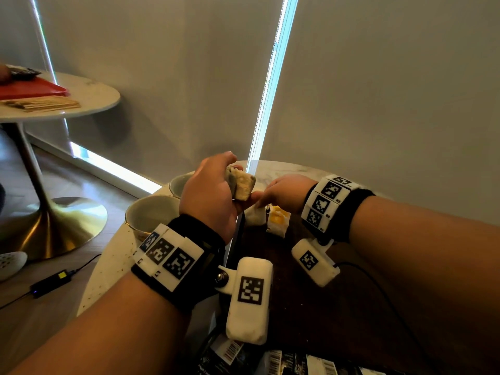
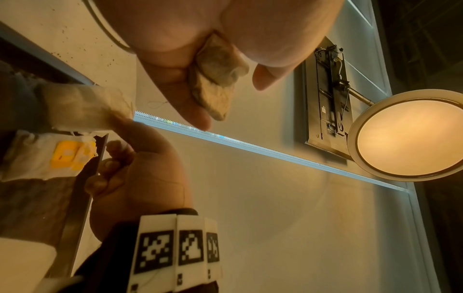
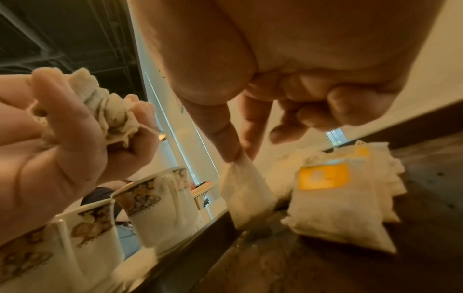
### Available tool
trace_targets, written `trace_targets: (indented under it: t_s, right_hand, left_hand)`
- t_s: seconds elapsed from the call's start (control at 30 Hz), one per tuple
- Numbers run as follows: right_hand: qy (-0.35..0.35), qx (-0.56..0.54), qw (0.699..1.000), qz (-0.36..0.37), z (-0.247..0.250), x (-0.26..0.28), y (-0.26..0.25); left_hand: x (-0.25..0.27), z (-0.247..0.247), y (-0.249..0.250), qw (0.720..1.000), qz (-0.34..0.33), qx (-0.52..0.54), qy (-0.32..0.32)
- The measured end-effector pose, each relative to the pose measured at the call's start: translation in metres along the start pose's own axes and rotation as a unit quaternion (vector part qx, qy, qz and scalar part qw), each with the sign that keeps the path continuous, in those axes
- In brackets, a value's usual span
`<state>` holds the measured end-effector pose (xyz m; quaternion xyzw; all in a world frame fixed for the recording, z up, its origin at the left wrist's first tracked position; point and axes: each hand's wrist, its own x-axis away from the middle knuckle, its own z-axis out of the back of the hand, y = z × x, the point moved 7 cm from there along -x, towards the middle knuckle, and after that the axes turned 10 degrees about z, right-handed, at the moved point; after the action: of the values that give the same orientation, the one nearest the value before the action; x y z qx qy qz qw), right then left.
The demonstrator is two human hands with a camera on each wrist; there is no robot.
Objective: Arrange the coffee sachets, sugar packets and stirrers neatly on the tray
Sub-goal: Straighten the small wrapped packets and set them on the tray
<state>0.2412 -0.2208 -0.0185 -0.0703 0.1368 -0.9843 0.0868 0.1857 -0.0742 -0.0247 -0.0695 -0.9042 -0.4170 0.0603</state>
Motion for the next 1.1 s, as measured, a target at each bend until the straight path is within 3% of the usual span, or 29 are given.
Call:
trace_targets:
  t_s: [0.23,0.47,0.6,0.8,0.87,1.1]
  right_hand:
    - [0.024,-0.011,0.998,-0.056,-0.003,-0.004,0.014]
    - [0.031,-0.020,0.997,-0.064,-0.006,-0.001,0.019]
    - [0.096,-0.031,0.995,0.004,0.005,0.006,0.008]
    - [-0.038,0.134,0.985,0.102,-0.021,0.016,-0.017]
    - [-0.047,0.176,0.977,0.106,-0.026,0.016,-0.019]
    - [-0.054,0.146,0.981,0.119,-0.029,0.014,-0.023]
  left_hand:
    - [0.002,0.002,0.000,1.000,0.015,0.009,0.021]
    - [0.003,0.000,0.000,0.999,0.022,0.020,0.013]
    - [0.003,0.001,-0.001,0.999,0.023,0.020,0.014]
    - [0.004,0.000,-0.001,0.999,0.027,0.016,0.011]
    - [0.004,-0.001,-0.001,0.999,0.029,0.016,0.010]
    - [0.004,0.000,-0.001,0.999,0.031,0.017,0.018]
